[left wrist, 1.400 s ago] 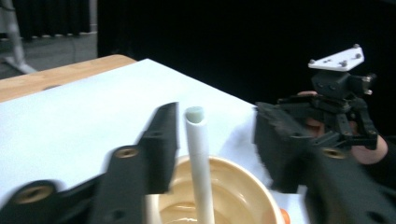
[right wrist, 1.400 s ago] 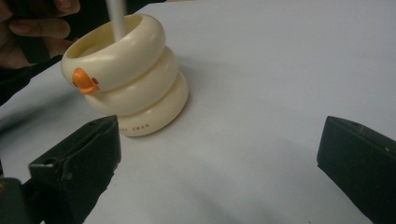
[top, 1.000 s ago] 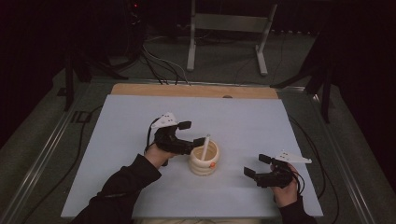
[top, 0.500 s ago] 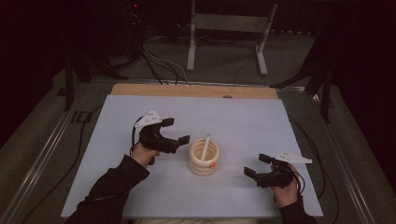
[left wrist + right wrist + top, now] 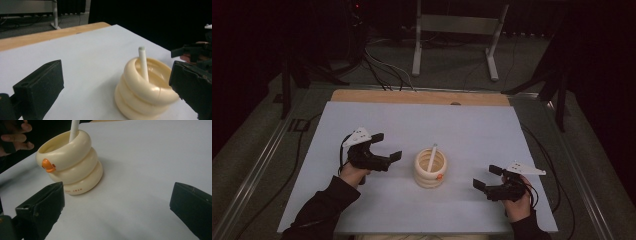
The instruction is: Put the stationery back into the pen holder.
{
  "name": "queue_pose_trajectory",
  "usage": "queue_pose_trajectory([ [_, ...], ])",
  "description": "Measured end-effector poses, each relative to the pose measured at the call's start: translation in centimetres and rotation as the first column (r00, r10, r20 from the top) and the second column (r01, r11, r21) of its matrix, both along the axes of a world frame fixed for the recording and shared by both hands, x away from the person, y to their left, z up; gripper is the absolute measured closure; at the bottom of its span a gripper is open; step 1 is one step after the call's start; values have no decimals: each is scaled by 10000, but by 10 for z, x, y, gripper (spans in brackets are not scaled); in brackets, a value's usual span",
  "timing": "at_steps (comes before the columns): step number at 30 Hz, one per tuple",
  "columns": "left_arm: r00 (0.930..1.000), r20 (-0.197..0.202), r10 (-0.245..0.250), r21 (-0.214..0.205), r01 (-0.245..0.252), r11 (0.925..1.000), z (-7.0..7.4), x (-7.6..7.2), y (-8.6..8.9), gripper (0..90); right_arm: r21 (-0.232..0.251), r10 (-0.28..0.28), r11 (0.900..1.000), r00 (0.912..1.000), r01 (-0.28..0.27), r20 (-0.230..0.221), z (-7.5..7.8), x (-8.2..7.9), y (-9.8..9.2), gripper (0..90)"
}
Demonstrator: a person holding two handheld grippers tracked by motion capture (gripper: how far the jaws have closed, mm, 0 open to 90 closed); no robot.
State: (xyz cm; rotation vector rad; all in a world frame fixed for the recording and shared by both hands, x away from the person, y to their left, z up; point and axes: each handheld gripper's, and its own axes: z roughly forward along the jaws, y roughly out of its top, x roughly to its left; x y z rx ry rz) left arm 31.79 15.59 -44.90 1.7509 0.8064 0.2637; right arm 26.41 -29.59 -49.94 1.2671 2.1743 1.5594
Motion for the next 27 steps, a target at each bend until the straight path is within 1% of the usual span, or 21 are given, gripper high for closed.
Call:
queue_pose_trajectory([
  [4, 9999, -20, 150, 104, -150, 9998, -7, -7, 8, 2, -10, 2, 10000, 10000, -2, -13, 0, 0, 1, 0],
  [9, 9995, 8, 321, 128, -321, 9994, -14, -17, 15, 2, -3, -8, 10000, 10000, 8, -19, 0, 0, 0, 0],
  [10, 9995, 8, 321, 128, -321, 9994, -14, -17, 15, 2, -3, -8, 10000, 10000, 8, -19, 0, 0, 0, 0],
  [11, 9992, 35, 400, 170, -401, 9991, -18, -21, 19, 2, 0, -16, 10000, 10000, 16, -10, 0, 0, 1, 0],
  [12, 9992, 67, 394, 198, -395, 9990, -19, -23, 20, 2, -3, -4, 10000, 10000, 4, -7, 0, 0, 1, 0],
  [13, 9993, 19, 385, 187, -386, 9991, -21, -25, 21, 2, -24, -10, 10000, 10000, 10, -9, 0, 0, 1, 0],
  [15, 9993, -27, 367, 86, -366, 9993, -25, -28, 24, 1, 6, -9, 10000, 10000, 9, -11, 0, 0, 0, 0],
  [17, 9992, 44, 386, 207, -387, 9990, -30, -31, 27, 2, -26, -21, 10000, 10000, 21, 9, 0, -1, 0, 0],
  [21, 9989, -75, 464, 203, -462, 9987, -37, -37, 32, 2, -20, -5, 10000, 10000, 5, -12, 0, 0, 0, 0],
  [23, 9988, -142, 461, 310, -457, 9985, -39, -40, 35, 2, -35, 9, 10000, 10000, -9, 4, 0, -1, 1, 0],
  [24, 9987, -94, 503, 390, -499, 9980, -40, -42, 36, 2, -45, 21, 10000, 10000, -21, 18, 0, -1, 1, 0],
  [27, 9981, -82, 609, 339, -606, 9976, -42, -47, 41, 2, -40, 2, 10000, 10000, -2, 7, 0, -1, 1, 0],
])
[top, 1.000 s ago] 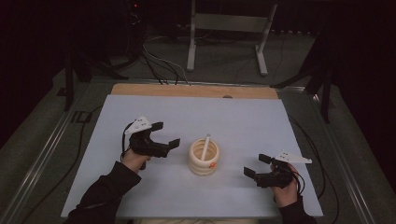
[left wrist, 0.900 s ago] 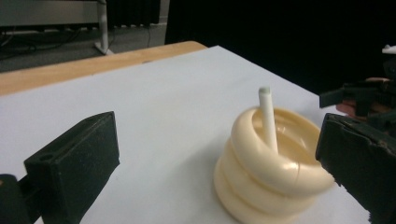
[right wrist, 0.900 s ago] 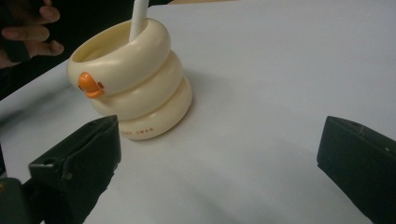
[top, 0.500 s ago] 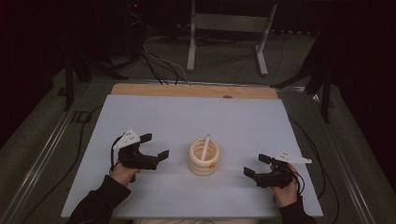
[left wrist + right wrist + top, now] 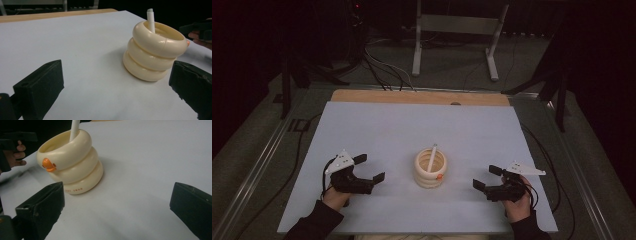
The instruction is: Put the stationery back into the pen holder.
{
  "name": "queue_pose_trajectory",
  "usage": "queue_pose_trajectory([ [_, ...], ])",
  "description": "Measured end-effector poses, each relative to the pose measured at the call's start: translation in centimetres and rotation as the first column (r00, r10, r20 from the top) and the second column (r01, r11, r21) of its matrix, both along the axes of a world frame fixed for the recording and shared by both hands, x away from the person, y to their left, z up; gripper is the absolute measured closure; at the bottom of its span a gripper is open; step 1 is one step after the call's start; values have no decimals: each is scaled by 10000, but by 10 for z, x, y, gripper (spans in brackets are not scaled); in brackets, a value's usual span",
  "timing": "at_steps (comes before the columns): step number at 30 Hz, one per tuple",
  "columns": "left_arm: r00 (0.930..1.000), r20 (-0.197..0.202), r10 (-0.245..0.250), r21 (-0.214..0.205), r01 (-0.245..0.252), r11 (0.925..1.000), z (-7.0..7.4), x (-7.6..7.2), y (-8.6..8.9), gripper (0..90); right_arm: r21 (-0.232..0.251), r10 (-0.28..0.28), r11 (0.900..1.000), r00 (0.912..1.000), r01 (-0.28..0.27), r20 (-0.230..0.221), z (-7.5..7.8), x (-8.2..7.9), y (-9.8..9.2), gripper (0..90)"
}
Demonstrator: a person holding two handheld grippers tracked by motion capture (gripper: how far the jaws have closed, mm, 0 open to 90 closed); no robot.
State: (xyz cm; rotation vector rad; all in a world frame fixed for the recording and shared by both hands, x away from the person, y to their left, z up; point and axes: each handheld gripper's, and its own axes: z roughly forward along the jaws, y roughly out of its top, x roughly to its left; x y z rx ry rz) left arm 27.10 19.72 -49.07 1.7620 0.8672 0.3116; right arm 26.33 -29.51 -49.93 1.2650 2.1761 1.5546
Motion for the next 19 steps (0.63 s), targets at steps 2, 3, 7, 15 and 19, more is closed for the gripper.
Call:
queue_pose_trajectory([
  [2, 9999, 117, 116, 29, -116, 9999, -1, -4, 3, 2, 17, -1, 10000, 10000, 1, -6, 0, 0, 0, 0],
  [3, 9997, 164, 161, 32, -161, 9999, -2, -6, 5, 2, 0, 2, 10000, 10000, -2, 0, 0, 0, 0, 0],
  [7, 9993, 293, 247, 175, -252, 9995, -4, -14, 11, 2, -14, 20, 10000, 10000, -20, -29, 0, 0, 0, 0],
  [15, 9985, 220, 498, 117, -501, 9987, -9, -22, 23, 2, 12, 52, 10000, 10000, -52, -29, 0, 0, 1, 0],
  [19, 9984, 183, 541, 36, -542, 9985, -10, -22, 24, 2, -7, 58, 10000, 10000, -59, -45, -1, 0, 1, 0],
])
